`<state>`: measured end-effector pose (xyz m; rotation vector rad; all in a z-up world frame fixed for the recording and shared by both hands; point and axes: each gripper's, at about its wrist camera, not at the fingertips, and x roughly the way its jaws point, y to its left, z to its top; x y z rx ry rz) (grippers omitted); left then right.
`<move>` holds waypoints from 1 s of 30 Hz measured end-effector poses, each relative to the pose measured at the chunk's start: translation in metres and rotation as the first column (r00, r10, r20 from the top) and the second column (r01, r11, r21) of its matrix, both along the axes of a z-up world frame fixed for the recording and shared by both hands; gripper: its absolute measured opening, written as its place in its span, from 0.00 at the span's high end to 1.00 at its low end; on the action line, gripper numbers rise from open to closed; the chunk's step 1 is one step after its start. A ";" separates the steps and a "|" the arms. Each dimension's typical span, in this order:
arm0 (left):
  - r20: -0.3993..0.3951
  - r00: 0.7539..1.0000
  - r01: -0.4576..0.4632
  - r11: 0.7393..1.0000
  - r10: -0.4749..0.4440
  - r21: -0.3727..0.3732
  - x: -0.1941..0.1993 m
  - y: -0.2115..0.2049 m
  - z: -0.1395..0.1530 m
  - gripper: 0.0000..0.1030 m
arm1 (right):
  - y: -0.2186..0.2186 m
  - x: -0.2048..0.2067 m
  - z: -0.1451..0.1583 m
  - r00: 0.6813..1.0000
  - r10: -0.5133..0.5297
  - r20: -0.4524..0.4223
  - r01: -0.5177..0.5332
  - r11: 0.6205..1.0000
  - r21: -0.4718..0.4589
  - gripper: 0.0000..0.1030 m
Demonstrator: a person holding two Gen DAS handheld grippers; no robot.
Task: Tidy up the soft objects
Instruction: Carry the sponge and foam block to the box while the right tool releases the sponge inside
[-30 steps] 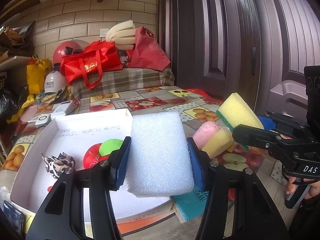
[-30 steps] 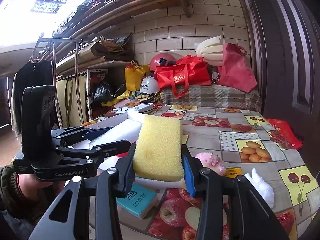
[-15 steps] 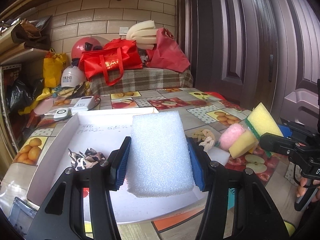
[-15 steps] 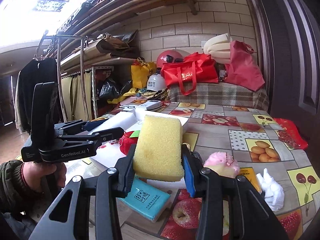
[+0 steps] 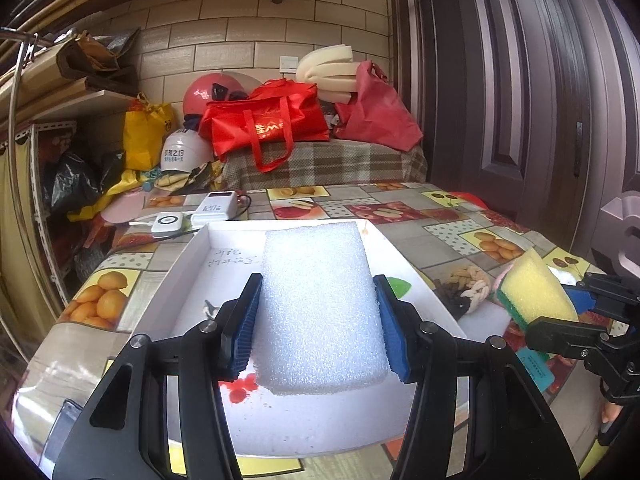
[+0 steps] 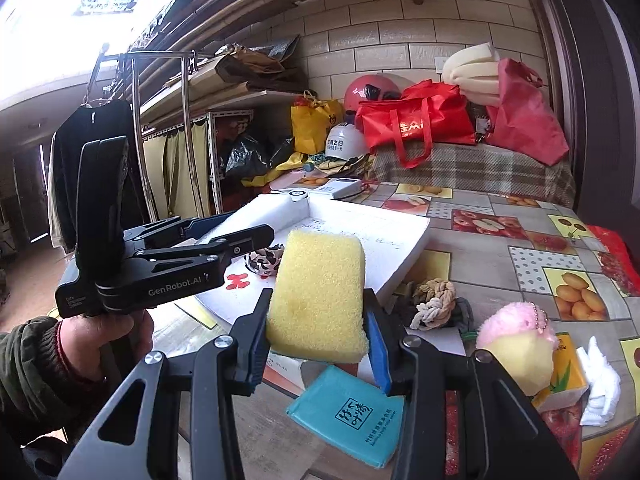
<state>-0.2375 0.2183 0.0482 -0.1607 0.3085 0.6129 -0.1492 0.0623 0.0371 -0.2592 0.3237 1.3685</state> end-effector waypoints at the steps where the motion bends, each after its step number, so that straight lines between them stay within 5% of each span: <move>1: 0.007 1.000 -0.011 1.000 0.011 -0.011 -0.003 0.005 0.000 0.48 | 0.002 0.000 -0.001 1.000 -0.001 -0.003 0.001 1.000 -0.003 0.59; 8: 0.039 0.998 -0.035 0.994 0.039 -0.106 -0.012 0.028 -0.004 0.48 | 0.022 0.001 -0.008 0.999 0.009 -0.051 -0.012 0.999 -0.048 0.59; 19: 0.012 0.992 -0.125 0.987 0.127 -0.101 -0.012 0.042 -0.004 0.48 | 0.061 -0.018 -0.016 1.000 0.027 -0.006 -0.028 0.989 -0.146 0.59; 30: -0.038 0.989 -0.146 0.951 0.141 -0.274 -0.007 0.078 -0.019 0.48 | 0.092 0.003 -0.032 0.989 -0.027 -0.149 -0.012 0.967 -0.254 0.60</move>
